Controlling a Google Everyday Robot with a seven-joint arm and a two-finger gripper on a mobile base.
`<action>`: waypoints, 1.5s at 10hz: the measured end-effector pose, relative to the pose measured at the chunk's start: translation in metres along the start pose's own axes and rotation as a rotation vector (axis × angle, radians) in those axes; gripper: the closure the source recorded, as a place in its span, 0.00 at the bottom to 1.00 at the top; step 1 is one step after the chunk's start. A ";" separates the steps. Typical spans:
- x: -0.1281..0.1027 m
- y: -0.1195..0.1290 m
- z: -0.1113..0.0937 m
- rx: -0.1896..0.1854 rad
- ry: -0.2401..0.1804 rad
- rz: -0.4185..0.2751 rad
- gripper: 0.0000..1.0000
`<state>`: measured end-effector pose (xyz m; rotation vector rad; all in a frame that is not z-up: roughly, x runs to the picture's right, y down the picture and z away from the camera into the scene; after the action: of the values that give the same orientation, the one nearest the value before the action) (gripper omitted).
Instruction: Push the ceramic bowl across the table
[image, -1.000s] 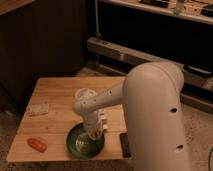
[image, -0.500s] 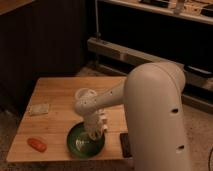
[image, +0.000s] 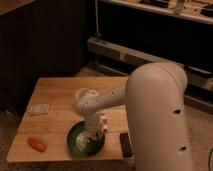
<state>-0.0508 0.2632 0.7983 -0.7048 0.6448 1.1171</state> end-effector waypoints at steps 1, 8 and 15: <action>0.001 -0.001 -0.001 0.002 0.003 0.002 1.00; 0.000 -0.024 -0.008 -0.030 -0.021 0.049 1.00; 0.001 -0.039 -0.015 -0.015 -0.047 0.089 1.00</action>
<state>-0.0148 0.2413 0.7949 -0.6661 0.6326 1.2180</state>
